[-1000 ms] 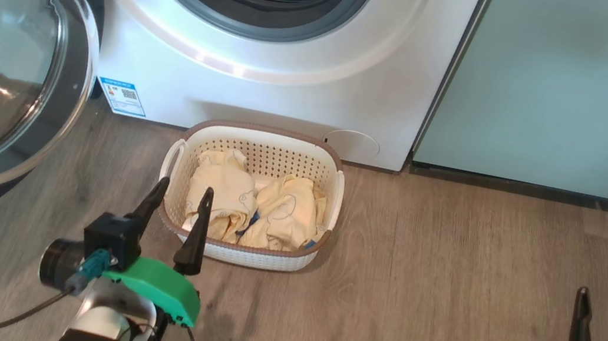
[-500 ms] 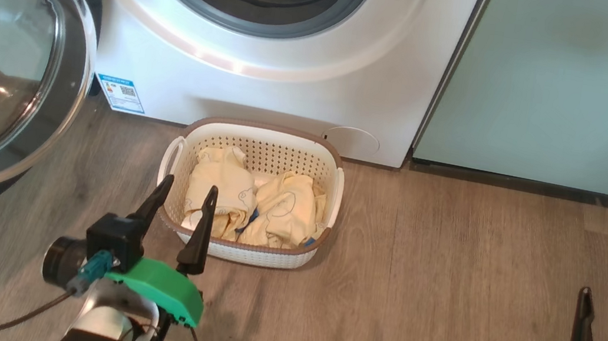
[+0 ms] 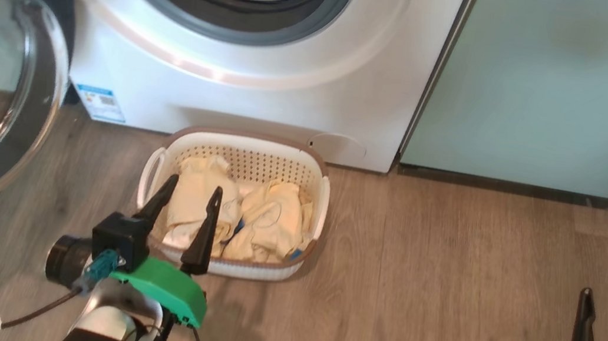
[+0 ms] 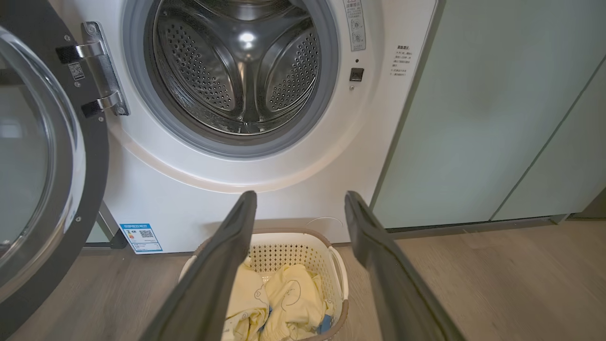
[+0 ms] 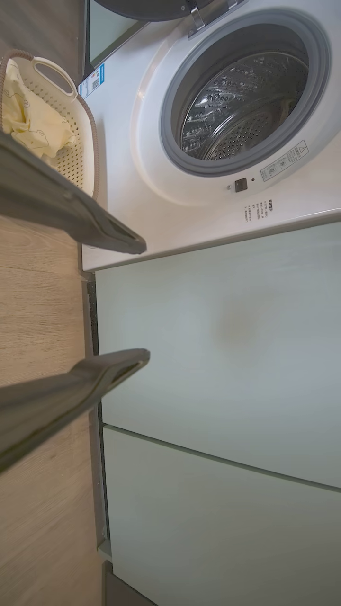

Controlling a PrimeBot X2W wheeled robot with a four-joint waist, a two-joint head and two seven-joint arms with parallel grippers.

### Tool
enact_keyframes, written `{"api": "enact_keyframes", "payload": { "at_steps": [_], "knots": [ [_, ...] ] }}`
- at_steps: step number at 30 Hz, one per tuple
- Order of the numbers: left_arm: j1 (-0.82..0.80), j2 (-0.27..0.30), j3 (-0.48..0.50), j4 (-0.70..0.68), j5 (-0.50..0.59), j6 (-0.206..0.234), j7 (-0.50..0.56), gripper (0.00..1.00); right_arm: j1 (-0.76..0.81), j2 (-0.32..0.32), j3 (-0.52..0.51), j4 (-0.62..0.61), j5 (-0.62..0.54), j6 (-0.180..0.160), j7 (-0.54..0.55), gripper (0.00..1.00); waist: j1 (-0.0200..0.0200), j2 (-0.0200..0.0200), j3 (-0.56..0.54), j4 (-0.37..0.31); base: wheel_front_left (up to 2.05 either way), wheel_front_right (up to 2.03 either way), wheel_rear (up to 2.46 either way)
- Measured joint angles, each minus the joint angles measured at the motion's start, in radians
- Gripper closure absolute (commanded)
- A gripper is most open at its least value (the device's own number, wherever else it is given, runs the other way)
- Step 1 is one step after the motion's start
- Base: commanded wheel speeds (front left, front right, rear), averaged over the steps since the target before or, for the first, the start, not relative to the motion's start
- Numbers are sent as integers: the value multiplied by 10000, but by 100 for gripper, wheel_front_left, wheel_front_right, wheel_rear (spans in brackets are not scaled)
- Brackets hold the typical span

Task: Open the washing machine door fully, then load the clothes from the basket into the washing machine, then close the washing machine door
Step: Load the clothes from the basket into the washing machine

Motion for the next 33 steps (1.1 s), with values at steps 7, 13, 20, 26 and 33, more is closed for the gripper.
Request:
{"api": "enact_keyframes", "payload": {
  "at_steps": [7, 13, 20, 26, 33],
  "knots": [
    [-208, 8, 12, 12, 6, 111, 58, 0, -26, 8, -6, 12, 15, 0, -84, 0, 2, 0, 120, 39, 198, -150, -49],
    [-229, 17, 8, 27, 6, 198, 58, 0, -96, 15, 12, 59, 79, 0, -84, 0, 3, -1, 214, 69, 90, -90, 0],
    [-243, 31, 2, 27, 6, 232, 58, 0, -99, 19, 12, 180, 107, 0, -88, 0, 0, 0, 246, 67, 12, -12, 0],
    [-246, 63, -19, 71, 4, 286, 58, 0, -120, 21, 12, 251, 119, 0, -165, 0, 0, 0, 245, 61, 0, 0, 0],
    [-384, 75, -40, 267, -67, 284, 59, 0, -256, 21, 19, 280, 121, 0, -174, 0, 0, 0, 343, 93, 0, 0, 0]
  ]
}}
